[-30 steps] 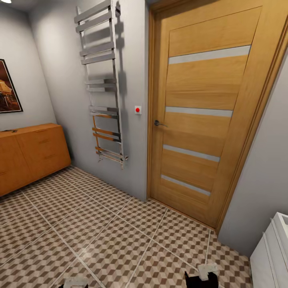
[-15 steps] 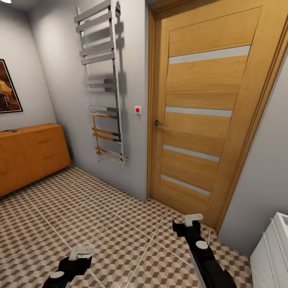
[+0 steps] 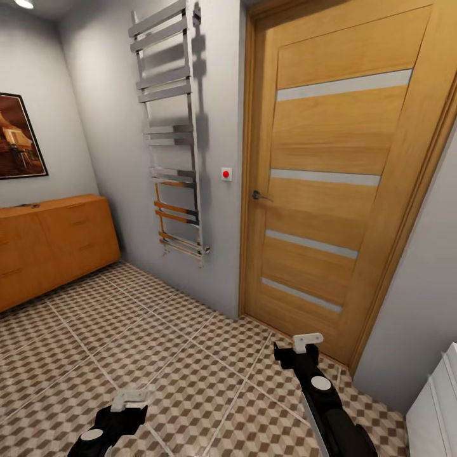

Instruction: Take the four mousetraps from the cabinet in the bathroom and place them on the bathroom floor. Make sure all four end up on the same floor surface, and ensure that at least two of them are either under or directly next to the same bathroom sink.

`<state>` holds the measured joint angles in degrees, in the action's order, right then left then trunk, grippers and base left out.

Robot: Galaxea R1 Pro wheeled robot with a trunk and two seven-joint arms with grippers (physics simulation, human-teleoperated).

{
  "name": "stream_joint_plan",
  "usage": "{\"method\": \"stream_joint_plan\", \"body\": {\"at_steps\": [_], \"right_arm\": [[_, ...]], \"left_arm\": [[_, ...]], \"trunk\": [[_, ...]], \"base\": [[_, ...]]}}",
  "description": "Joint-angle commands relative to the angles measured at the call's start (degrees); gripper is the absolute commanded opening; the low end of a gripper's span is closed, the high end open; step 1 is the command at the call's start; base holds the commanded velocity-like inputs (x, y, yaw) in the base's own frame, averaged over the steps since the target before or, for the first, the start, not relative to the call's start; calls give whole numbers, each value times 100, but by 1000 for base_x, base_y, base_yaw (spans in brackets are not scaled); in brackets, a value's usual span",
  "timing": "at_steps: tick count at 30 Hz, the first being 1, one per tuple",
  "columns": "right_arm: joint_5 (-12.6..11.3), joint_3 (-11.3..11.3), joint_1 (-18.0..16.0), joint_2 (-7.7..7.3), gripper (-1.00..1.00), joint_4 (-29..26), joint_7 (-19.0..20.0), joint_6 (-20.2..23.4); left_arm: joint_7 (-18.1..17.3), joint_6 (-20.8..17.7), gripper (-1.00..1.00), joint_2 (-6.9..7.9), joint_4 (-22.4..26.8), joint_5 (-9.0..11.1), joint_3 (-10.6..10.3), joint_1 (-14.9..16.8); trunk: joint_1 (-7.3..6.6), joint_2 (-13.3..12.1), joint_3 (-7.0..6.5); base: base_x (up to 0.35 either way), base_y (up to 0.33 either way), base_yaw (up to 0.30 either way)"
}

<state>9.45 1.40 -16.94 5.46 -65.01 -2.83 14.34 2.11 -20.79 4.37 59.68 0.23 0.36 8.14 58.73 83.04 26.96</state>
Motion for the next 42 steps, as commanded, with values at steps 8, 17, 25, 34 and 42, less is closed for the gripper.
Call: {"method": "stream_joint_plan", "body": {"at_steps": [8,17,25,34,42], "right_arm": [[50,12,-2,-1,100,-12,-30,42],[53,14,-2,-1,100,-12,-33,43],[56,10,-2,-1,100,-12,-33,43],[49,16,-2,1,100,-12,-33,43],[49,17,-2,-1,100,-12,-33,43]], "left_arm": [[12,-24,100,-151,35,-2,-26,3],[13,-29,100,-191,22,3,-43,3],[8,-30,100,-225,1,4,-45,3],[2,-22,100,-299,-18,4,-53,3],[-8,-23,100,-313,-77,4,-54,3]], "trunk": [[0,4,29],[0,4,61],[0,4,90],[0,4,122],[0,4,151]], "base": [[0,0,270],[18,0,269],[206,0,267],[185,0,267],[10,0,267]]}}
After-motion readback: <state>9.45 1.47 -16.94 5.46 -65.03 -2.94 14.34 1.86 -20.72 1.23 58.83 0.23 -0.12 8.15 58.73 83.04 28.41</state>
